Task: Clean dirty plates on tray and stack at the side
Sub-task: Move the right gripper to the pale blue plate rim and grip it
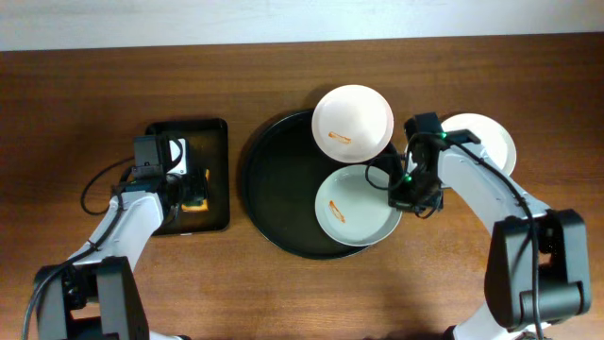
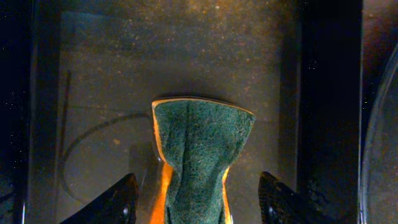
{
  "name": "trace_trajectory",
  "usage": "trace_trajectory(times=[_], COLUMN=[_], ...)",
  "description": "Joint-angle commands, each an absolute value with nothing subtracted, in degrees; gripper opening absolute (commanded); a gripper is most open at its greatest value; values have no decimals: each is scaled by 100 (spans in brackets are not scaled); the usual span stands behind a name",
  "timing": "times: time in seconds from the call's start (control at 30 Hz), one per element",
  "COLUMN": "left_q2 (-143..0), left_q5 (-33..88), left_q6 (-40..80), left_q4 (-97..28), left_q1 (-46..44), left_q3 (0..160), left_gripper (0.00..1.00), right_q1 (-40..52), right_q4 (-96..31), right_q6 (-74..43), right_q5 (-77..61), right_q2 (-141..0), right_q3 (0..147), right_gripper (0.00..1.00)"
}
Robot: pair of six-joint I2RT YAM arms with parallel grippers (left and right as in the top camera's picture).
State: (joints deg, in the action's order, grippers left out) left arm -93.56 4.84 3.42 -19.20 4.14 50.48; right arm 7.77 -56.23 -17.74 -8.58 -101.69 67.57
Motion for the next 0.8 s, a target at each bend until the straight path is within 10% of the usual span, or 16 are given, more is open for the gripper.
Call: trace_trajectory(times=[0.0,0.13,0.27,0.3,0.37,0.43,0.5,0.57,0.77], left_q2=[-9437,-9800,-10127,-10132,-10125,-10119,-10079,-9988,-10256], left_q5=[458,106,123,123,123,123,123,123,102], left_q6=[292,292,294,294,294,294,294,294,292], left_q4=[-1844,-1715,-1752,-1809,-1750,-1699,-1721,-1715,-1339], left_q1=[401,401,401,401,401,401,401,401,401], left_q3=[5050,5050,5037,5035,5041,5120,5297,5481,5430], left_gripper=[64,68,40,8,0,2,48,68,64], right_q1=[829,829,829,829,829,829,829,829,829], right_q4=[-5699,-5774,-5830,-5830,-5833,-5848,-5876,-5872,-5870], right_q6=[-1743,-1741,-1741,-1741,-1719,-1697,-1693,-1680,-1680], right_q5=[-701,-701,-701,-701,-701,-701,-701,-701,-698], right_q2=[-9655,-9408,-9411,-9411,-9411,-9411,-9411,-9411,-9411], right_q3=[7146,7146,7146,7146,7146,7146,7146,7146,7146], right_gripper=[4,4,4,4,4,4,4,4,4])
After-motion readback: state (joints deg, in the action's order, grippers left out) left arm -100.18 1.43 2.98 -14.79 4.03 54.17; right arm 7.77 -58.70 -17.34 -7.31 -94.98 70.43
